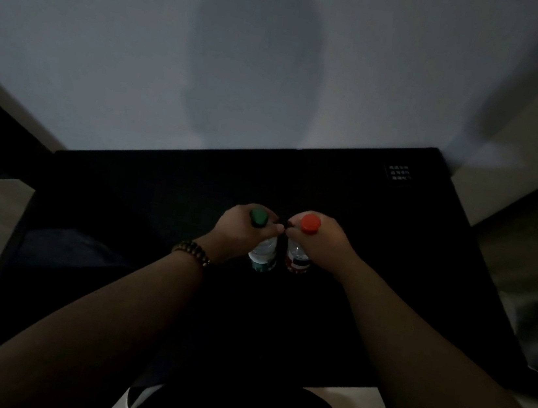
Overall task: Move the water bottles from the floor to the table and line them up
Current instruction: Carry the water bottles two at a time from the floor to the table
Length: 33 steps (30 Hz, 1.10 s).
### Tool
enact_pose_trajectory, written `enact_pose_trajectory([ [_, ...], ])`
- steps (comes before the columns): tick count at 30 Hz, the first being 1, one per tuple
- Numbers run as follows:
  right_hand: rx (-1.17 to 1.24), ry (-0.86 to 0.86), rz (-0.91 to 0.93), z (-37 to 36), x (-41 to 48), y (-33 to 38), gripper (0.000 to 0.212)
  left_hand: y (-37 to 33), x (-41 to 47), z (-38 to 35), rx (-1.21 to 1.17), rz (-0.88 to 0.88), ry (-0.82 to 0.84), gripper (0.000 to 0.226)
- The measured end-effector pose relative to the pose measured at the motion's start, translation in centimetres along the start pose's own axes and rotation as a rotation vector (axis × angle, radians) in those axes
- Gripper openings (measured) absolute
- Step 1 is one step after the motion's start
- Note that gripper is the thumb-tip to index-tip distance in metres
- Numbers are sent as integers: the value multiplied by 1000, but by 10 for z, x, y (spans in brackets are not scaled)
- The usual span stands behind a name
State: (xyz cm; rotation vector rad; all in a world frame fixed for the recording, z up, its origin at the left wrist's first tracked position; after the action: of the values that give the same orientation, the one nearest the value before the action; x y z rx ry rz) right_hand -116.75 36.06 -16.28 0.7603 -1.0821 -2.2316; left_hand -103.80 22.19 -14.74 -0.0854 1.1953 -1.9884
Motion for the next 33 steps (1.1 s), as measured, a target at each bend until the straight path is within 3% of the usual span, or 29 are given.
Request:
enact_pose_trajectory([
  [3,14,16,-28,0,-2,2,13,2,-1,1,17,23,34,27],
  [6,-14,29,-58,1,-2,1,15,2,-3,0,57,17,4,41],
  [12,37,7,-65,21,-17,15,75,-7,-12,17,151,4,84,78],
  [15,35,13,-32,37,-26,37,87,-18,-24,43,239,-38,91,95],
  [21,-173,-48,142,31,-43,102,79,-28,-65,112,430,-152,-120,84],
  [27,-365,-109,314,-24,-65,171,67,-8,-111,163,484,-88,-246,70],
  [33,-461,96,374,-133,-82,219,70,71,-168,227,466,106,-346,62],
])
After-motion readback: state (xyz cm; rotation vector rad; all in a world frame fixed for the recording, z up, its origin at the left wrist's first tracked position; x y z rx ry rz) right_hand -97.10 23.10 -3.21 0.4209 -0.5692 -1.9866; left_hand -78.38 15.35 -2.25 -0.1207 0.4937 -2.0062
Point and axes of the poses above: each hand's wrist, its own x-axis towards the middle knuckle, its own z-axis out of the back of the hand, y = z × x, the point moved 3 cm from there along x, towards the middle knuckle, and after that the axes turned 7 degrees about -y, right-handed, at the moved point
